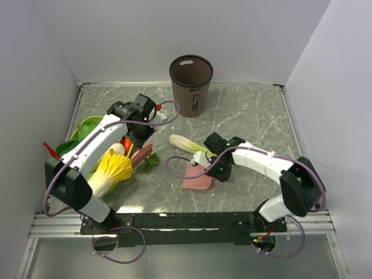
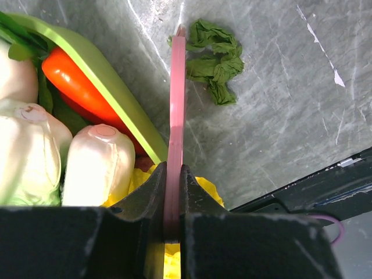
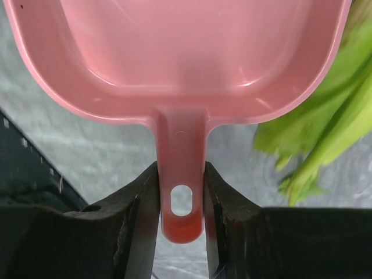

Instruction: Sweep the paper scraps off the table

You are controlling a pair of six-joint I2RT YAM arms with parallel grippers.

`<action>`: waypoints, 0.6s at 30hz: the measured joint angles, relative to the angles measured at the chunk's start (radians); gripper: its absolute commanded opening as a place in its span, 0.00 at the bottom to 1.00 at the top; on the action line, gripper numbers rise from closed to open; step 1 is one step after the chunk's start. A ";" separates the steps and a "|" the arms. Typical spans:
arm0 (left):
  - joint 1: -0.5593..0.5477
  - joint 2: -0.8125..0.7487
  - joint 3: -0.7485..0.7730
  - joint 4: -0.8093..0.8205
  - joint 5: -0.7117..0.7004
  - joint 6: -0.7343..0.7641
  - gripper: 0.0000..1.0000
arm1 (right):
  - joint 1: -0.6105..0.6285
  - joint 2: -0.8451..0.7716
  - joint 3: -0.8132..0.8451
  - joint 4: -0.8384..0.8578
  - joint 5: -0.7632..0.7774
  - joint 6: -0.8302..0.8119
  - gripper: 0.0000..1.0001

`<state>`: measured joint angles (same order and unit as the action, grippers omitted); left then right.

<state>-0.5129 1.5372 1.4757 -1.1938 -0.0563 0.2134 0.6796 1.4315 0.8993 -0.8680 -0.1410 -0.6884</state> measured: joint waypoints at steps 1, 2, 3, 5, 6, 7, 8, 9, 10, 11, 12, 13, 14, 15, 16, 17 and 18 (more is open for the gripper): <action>0.002 0.000 0.000 0.000 0.000 -0.003 0.01 | 0.010 0.024 0.014 0.011 0.002 0.016 0.02; 0.005 0.000 0.000 0.000 -0.001 -0.010 0.01 | 0.019 0.050 0.031 0.022 0.003 0.029 0.04; 0.008 0.000 0.000 0.000 -0.001 -0.016 0.01 | 0.028 0.075 0.043 0.036 0.003 0.042 0.07; 0.014 0.000 0.001 0.000 0.000 -0.026 0.01 | 0.045 0.114 0.067 0.057 0.010 0.066 0.15; 0.016 0.000 0.002 0.000 0.000 -0.029 0.01 | 0.052 0.127 0.074 0.068 0.011 0.074 0.28; 0.019 0.000 0.002 0.000 0.000 -0.034 0.01 | 0.060 0.138 0.082 0.075 0.010 0.085 0.32; 0.021 0.000 0.004 -0.001 0.000 -0.036 0.01 | 0.066 0.146 0.090 0.082 0.009 0.094 0.35; 0.023 0.001 0.009 -0.003 0.003 -0.040 0.01 | 0.069 0.153 0.096 0.087 0.008 0.101 0.41; 0.025 0.002 0.016 -0.005 0.006 -0.043 0.01 | 0.072 0.156 0.100 0.093 0.005 0.108 0.45; 0.025 0.005 0.032 -0.011 0.010 -0.044 0.01 | 0.075 0.157 0.100 0.098 0.005 0.115 0.48; 0.025 0.008 0.056 -0.015 0.019 -0.045 0.01 | 0.076 0.156 0.099 0.100 0.006 0.119 0.63; 0.025 0.011 0.074 -0.018 0.027 -0.046 0.01 | 0.075 0.154 0.096 0.101 0.006 0.122 0.77; 0.025 0.013 0.099 -0.020 0.039 -0.047 0.01 | 0.073 0.147 0.087 0.110 0.006 0.122 0.78; 0.025 0.013 0.123 -0.018 0.052 -0.050 0.01 | 0.070 0.134 0.073 0.119 0.002 0.128 0.80; 0.025 0.013 0.138 -0.017 0.058 -0.051 0.01 | 0.066 0.114 0.056 0.127 -0.005 0.125 0.80; 0.025 0.013 0.151 -0.017 0.064 -0.053 0.01 | 0.059 0.086 0.034 0.130 -0.015 0.120 0.80; 0.025 0.013 0.158 -0.015 0.064 -0.055 0.01 | 0.049 0.053 0.011 0.130 -0.026 0.119 0.80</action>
<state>-0.4877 1.5505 1.6333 -1.2091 0.0074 0.1589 0.7288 1.4845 0.9108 -0.7380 -0.1669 -0.5697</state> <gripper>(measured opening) 0.130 0.796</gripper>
